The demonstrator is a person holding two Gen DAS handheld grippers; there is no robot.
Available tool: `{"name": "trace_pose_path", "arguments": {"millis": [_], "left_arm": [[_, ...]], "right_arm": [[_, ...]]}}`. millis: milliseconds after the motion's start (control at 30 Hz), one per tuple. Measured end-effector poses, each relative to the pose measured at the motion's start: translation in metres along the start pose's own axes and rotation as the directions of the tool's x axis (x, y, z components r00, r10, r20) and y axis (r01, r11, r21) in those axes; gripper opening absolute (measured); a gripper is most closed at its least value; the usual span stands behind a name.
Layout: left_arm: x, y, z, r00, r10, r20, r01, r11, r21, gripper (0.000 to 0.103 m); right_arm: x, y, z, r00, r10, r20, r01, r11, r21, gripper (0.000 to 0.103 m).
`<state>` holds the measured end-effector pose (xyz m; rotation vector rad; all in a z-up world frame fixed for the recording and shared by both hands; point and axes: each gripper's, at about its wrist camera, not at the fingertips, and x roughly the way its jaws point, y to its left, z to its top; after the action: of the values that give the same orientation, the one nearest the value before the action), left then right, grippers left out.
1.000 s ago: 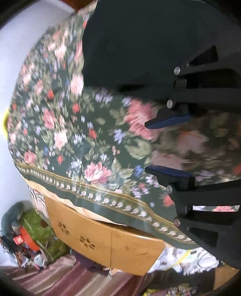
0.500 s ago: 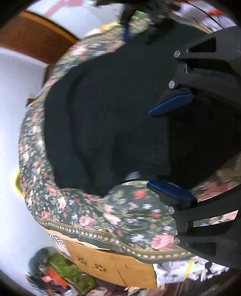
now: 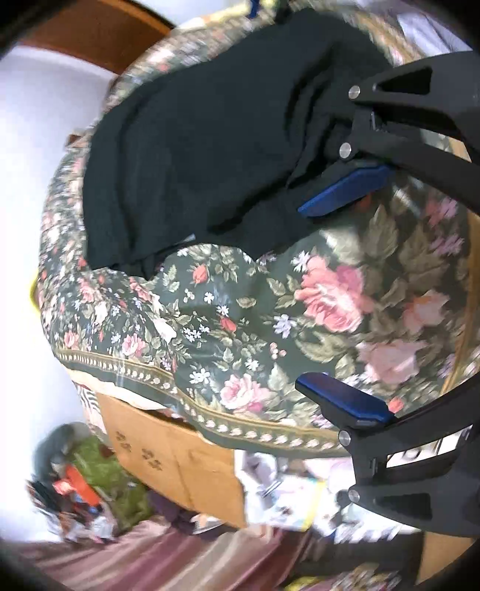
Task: Fold small clothes
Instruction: 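Grasp the shirt hem with the left gripper while the right gripper grasps the hem too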
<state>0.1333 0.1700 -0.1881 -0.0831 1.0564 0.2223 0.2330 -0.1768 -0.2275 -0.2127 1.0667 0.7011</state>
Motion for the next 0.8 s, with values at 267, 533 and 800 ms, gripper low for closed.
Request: {"name": "trace_pose_path", "arguments": {"millis": [267, 533, 800], "left_arm": [[-0.016, -0.035, -0.009, 0.982, -0.187, -0.008, 0.187, 0.982, -0.02, 0.09], [0.021, -0.058, -0.022, 0.97, -0.236, -0.064, 0.234, 0.972, -0.032, 0.083], [0.016, -0.069, -0.016, 0.952, -0.304, -0.023, 0.304, 0.953, 0.003, 0.023]], "right_arm": [[0.004, 0.01, -0.005, 0.999, 0.049, 0.0, -0.049, 0.999, 0.013, 0.078], [0.019, 0.006, -0.01, 0.99, 0.141, -0.028, -0.138, 0.987, 0.076, 0.076], [0.013, 0.024, -0.011, 0.981, 0.194, -0.01, -0.194, 0.981, 0.029, 0.023]]}}
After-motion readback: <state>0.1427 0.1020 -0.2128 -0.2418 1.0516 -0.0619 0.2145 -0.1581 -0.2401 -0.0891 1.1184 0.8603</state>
